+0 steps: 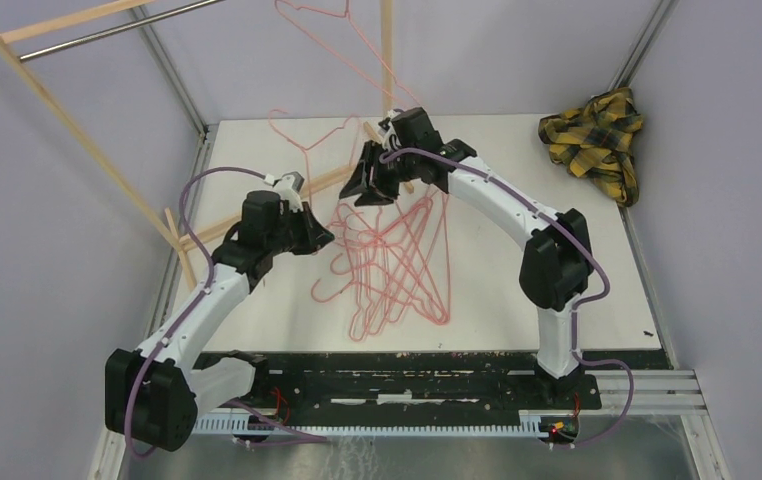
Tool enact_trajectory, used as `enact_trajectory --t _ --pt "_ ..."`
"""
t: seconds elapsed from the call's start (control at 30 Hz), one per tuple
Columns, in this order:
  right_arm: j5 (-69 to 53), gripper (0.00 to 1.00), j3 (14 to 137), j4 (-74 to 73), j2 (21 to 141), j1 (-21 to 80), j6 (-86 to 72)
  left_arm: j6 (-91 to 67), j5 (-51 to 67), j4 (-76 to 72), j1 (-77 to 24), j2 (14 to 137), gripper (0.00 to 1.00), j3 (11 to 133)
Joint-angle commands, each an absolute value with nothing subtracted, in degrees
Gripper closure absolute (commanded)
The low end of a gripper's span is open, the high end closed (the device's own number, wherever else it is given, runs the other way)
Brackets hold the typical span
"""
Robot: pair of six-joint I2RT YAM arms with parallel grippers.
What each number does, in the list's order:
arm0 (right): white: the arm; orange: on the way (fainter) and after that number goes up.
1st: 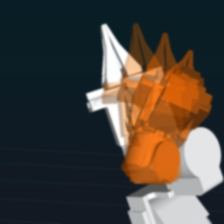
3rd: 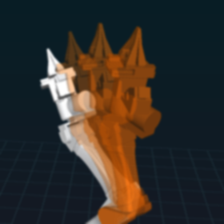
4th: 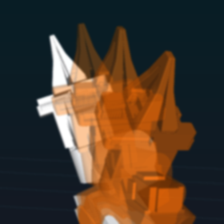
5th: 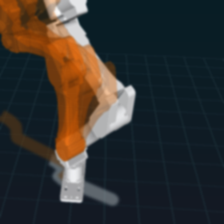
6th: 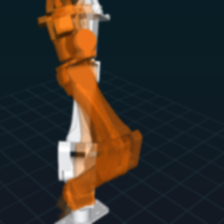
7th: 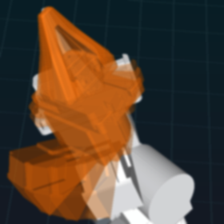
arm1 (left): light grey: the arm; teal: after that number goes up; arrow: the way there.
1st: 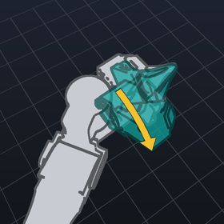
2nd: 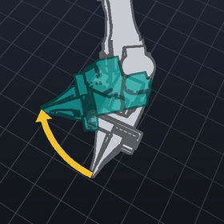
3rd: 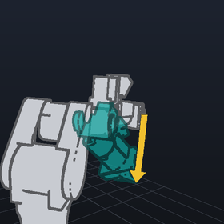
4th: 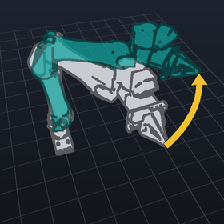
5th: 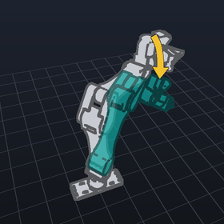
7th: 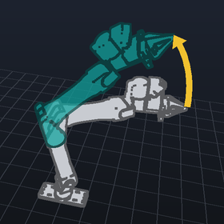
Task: Organize the hangers
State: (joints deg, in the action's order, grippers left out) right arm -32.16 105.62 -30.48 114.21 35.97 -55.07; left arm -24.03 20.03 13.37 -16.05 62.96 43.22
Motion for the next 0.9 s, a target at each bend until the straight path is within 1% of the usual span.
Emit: enact_trajectory --t 0.0,0.1,0.27,0.47,0.57,0.67,0.87 --pt "-26.80 0.40 101.17 -42.93 106.05 33.58 -44.58 -23.04 -1.51 22.33 -15.82 58.35 0.97 48.01" --pt "-24.33 0.39 97.36 -45.80 102.31 31.61 -40.86 -22.07 -10.84 25.40 -15.82 56.93 0.97 50.83" --pt "-15.55 0.38 96.65 -54.22 99.43 31.22 -32.45 -19.02 -23.17 29.43 -15.97 59.03 0.97 60.40" --pt "-11.57 0.37 94.84 -57.42 99.27 31.18 -27.71 -13.41 -32.43 29.49 -18.37 64.38 0.97 70.34" --pt "-11.52 0.37 94.68 -57.08 100.07 31.11 -27.60 -12.00 -36.68 28.65 -20.80 66.08 0.97 71.60" --pt "-11.93 0.37 95.02 -56.55 101.06 30.96 -27.73 -12.18 -38.36 27.55 -22.38 66.75 0.97 71.14" --pt "-12.52 0.37 96.64 -56.58 103.05 30.51 -27.17 -12.25 -43.94 24.29 -26.48 65.73 0.97 68.94"
